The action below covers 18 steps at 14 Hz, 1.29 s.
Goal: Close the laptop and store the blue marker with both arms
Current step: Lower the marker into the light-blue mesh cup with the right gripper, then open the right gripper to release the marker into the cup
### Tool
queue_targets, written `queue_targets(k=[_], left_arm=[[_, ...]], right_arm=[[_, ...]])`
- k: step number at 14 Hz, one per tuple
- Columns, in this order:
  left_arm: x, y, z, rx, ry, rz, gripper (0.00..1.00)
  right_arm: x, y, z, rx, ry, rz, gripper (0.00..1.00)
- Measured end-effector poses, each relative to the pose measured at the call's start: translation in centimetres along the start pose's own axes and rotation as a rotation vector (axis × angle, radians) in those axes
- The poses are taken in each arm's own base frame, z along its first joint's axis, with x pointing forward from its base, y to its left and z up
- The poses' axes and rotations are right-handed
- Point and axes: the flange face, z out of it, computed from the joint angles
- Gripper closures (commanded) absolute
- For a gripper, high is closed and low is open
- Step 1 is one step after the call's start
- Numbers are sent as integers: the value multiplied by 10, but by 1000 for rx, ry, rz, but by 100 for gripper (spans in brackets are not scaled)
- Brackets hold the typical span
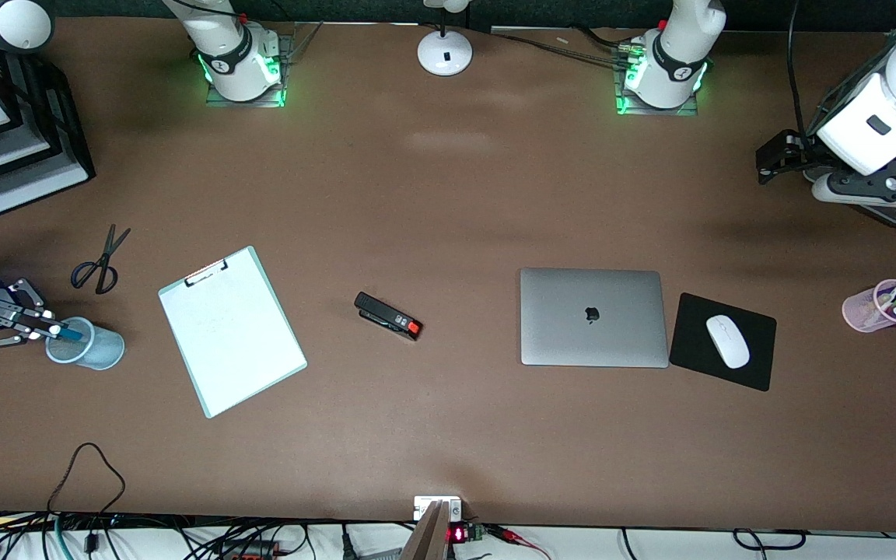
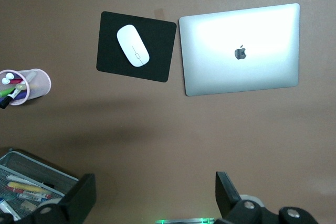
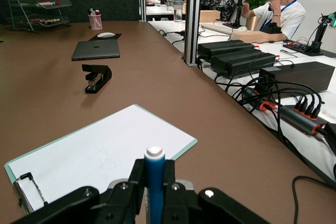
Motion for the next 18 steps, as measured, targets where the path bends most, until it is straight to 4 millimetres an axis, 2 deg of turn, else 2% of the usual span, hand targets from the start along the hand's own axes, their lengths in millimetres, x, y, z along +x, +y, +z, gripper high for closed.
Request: queue_targets(k=[6,8,9,10,11,18], left_arm=[[0,6,0,1,1,11,0],[0,6,0,1,1,11,0],[0,7,0,1,1,12,0],[0,7,-1,1,2,12,0],[0,7,-1,1,3,12,0],[9,15,1,1,28,28,0]], right_arm=[[-12,-3,-5,-9,4,16,89],[-13,-3,-6,-10,4,17,82],[-13,-3,-6,-11,4,17,62],[-13,-3,-6,-11,4,18,26],[-13,-3,-7,-11,4,18,0],[-11,-2,-9,-14,2,67,0]])
